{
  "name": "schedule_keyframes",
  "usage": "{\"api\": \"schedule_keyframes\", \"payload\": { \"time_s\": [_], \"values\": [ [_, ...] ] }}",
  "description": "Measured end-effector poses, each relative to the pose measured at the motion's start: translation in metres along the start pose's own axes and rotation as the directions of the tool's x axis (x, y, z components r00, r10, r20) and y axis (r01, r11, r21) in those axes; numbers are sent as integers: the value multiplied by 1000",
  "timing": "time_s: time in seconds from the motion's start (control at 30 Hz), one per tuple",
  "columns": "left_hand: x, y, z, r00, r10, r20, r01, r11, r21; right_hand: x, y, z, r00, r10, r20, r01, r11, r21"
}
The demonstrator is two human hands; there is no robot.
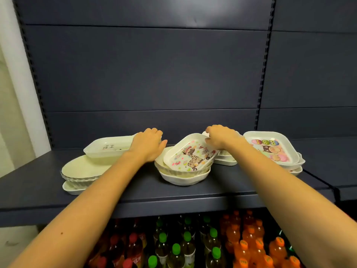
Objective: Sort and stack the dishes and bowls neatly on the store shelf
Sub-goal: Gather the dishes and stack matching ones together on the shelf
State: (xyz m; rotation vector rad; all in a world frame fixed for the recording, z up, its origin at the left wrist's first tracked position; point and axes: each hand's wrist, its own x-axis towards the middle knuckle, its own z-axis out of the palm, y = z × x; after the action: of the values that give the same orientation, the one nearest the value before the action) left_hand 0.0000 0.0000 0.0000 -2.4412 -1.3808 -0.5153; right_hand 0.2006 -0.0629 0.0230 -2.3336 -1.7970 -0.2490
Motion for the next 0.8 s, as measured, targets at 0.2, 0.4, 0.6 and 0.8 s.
{"api": "schedule_keyframes", "payload": {
  "time_s": [0.2, 0.4, 0.6, 0.8],
  "values": [
    [6, 2, 3, 1000, 9, 15, -8, 999, -48, 14, 1, 6, 996, 39, 85, -41, 999, 24],
    [6, -4, 10, 1000, -19, 19, 21, 995, -95, 18, 7, 5, 1000, 4, 25, -6, 999, 49],
    [8, -1, 4, 992, -21, 124, 27, 998, -48, 20, 23, -14, 997, 63, -54, -60, 997, 53],
    [9, 2, 4, 951, -72, 299, 95, 994, -62, 17, 43, -26, 981, 186, -46, -177, 972, 151]
  ]
}}
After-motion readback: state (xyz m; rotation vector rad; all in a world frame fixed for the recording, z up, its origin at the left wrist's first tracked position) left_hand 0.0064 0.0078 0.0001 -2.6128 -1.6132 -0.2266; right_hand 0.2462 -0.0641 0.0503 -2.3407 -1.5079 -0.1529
